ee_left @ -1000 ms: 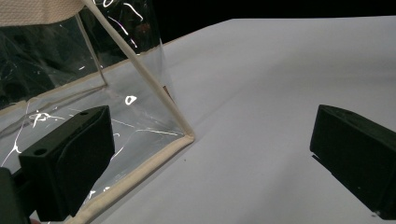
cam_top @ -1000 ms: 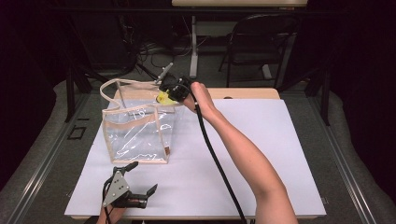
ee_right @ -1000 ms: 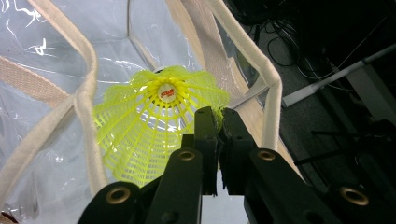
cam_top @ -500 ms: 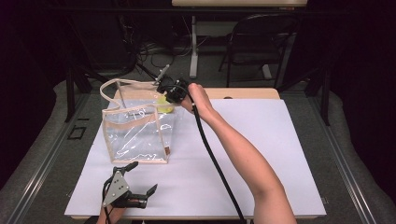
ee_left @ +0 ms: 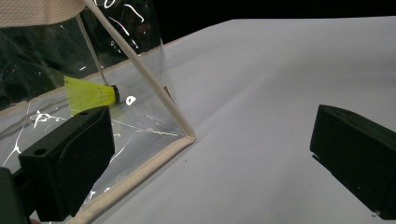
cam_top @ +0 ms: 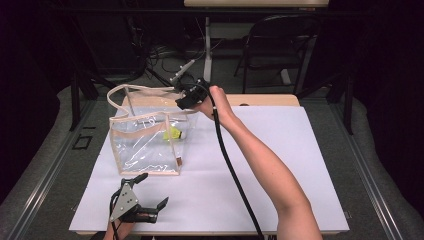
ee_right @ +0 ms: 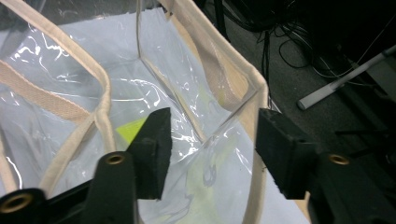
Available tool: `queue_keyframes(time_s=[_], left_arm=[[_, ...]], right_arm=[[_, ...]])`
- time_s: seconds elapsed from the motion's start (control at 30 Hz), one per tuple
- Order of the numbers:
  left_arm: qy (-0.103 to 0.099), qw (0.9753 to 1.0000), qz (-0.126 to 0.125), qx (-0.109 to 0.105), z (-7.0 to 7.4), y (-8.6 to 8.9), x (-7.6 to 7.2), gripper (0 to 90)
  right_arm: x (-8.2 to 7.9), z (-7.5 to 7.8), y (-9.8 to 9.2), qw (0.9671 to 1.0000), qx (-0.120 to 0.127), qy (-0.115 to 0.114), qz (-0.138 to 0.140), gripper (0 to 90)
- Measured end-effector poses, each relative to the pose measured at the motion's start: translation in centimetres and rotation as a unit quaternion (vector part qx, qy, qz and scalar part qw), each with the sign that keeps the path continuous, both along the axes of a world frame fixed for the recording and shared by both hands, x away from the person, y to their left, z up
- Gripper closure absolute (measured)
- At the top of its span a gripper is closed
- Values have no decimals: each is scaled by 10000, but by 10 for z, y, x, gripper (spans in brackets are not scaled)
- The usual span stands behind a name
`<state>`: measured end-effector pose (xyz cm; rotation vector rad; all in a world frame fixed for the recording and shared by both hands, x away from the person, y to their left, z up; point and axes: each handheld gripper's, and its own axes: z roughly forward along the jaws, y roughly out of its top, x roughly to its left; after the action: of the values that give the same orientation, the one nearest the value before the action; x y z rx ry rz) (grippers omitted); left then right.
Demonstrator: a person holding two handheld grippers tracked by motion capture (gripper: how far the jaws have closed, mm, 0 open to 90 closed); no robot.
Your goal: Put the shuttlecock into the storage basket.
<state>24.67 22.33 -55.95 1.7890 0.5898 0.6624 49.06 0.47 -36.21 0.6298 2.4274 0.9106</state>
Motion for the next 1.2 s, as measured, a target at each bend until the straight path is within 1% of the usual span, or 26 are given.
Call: queue_keyframes(time_s=[0.1,0.17,0.23,0.27,0.33,0.43,0.5,0.73,0.83,1.1,1.2], left_arm=[[3,10000,-1,-5,0,0,0,0],[2,10000,-5,-4,0,0,0,0],[-4,10000,0,-31,0,-1,0,0],[-1,10000,1,-23,0,0,0,0],[-3,10000,3,-2,0,0,0,0],[-4,10000,4,0,0,0,0,0],[-11,10000,1,5,0,0,0,0],[-15,10000,1,0,1,0,0,0],[-11,10000,0,-12,1,0,0,0],[-21,10000,8,-7,1,0,0,0],[-19,10000,12,-20,1,0,0,0]], right_arm=[[-1,5,-7,9998,191,115,-2,358],[-2,7,-11,9996,238,179,26,320],[-2,8,-15,9993,278,229,39,263],[-3,8,-15,9992,307,258,8,250],[-5,9,-19,9990,365,248,30,198],[-9,10,-23,9988,412,247,56,146],[-12,10,-25,9985,496,233,80,132],[-20,12,-35,9976,660,176,143,79],[-24,12,-40,9971,723,167,156,71],[-33,7,-57,9970,734,175,163,40],[-39,3,-64,9966,786,173,144,34]])
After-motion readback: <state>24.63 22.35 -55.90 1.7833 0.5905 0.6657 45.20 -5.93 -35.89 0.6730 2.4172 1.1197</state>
